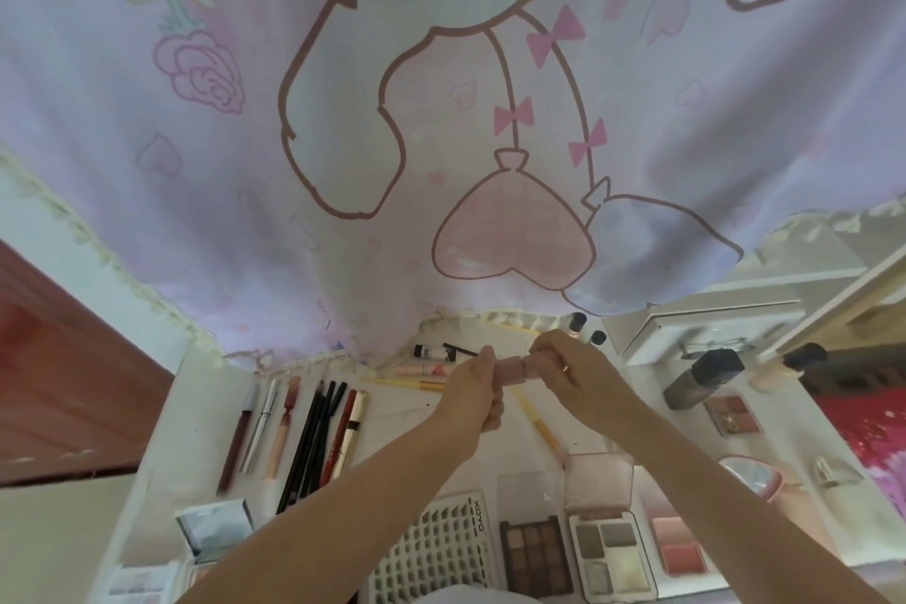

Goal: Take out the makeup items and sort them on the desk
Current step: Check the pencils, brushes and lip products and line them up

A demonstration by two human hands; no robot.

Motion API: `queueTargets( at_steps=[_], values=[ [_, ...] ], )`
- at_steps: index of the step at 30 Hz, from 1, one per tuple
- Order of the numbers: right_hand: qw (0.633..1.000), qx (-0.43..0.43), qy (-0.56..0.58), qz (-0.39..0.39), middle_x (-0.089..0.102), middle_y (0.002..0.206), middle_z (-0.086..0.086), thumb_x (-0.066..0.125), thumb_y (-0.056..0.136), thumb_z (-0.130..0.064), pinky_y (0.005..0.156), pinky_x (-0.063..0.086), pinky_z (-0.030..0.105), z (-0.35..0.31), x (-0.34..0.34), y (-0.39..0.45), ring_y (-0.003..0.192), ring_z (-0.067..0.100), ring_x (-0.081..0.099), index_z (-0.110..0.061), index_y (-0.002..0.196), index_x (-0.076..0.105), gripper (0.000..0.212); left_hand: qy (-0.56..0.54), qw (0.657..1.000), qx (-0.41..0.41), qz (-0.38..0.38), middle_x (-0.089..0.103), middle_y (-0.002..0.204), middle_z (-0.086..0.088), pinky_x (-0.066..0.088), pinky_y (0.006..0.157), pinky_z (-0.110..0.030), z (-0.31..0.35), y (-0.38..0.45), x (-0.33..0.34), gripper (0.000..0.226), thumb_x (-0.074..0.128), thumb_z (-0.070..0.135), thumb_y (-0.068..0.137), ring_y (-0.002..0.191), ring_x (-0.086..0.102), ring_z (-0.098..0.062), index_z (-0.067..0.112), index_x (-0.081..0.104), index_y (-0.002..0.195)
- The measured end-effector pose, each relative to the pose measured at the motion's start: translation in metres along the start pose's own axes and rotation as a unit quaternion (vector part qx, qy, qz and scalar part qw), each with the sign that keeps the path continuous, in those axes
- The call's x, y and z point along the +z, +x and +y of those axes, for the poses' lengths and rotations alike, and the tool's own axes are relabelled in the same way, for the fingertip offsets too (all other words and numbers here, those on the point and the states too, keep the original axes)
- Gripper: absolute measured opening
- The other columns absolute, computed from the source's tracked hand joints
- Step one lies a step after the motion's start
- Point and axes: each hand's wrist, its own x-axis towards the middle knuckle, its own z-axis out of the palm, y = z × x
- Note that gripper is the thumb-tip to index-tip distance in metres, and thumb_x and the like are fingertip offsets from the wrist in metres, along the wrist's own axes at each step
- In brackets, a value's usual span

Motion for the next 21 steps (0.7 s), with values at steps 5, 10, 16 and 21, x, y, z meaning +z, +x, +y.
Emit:
queueTargets(
  at_steps=[5,10,16,21],
  values=[
    [0.991,0.053,0.126,0.012,0.054,0.081,-0.011,0.055,0.086,-0.002,0.06,0.044,0.005,0.006,-0.004,0.001,0.07,-0.01,0.056,-0.022,0.082,0.054,0.021,0.056,0.996,0.073,-0.019,0.051,0.066,-0.002,0.041,0.043,-0.014,-0.003,-0.001,-0.014,0.025,0.041,0.026,0.097,0.039,0.049,-0.003,0.005,0.054,0.094],
    [0.936,0.23,0.261,-0.057,0.058,0.061,-0.002,0.045,0.094,-0.031,0.039,0.04,0.018,-0.004,-0.007,0.006,0.044,0.01,0.053,-0.015,0.085,0.056,0.022,0.071,0.987,0.141,-0.038,0.057,0.074,-0.004,0.051,0.052,-0.011,0.003,-0.008,-0.022,0.014,0.048,0.008,0.093,0.045,0.059,0.002,0.011,0.051,0.08],
    [0.924,0.179,0.337,-0.029,0.05,0.053,0.002,0.049,0.093,-0.015,0.039,0.034,0.015,-0.024,-0.022,0.013,0.039,0.008,0.042,-0.01,0.075,0.055,0.02,0.187,0.959,0.202,-0.062,0.063,0.068,-0.001,0.054,0.062,-0.02,0.035,-0.018,-0.035,0.012,0.057,0.01,0.088,0.049,0.062,0.001,0.016,0.054,0.078],
    [0.973,0.023,0.229,0.013,0.058,0.071,-0.004,0.054,0.083,0.008,0.053,0.043,0.011,-0.037,-0.044,0.019,0.058,0.001,0.055,-0.023,0.08,0.055,0.032,0.17,0.96,0.208,-0.081,0.058,0.07,-0.006,0.052,0.049,-0.015,0.069,-0.024,-0.036,0.018,0.045,0.015,0.095,0.045,0.06,-0.003,0.011,0.054,0.08]
  ],
)
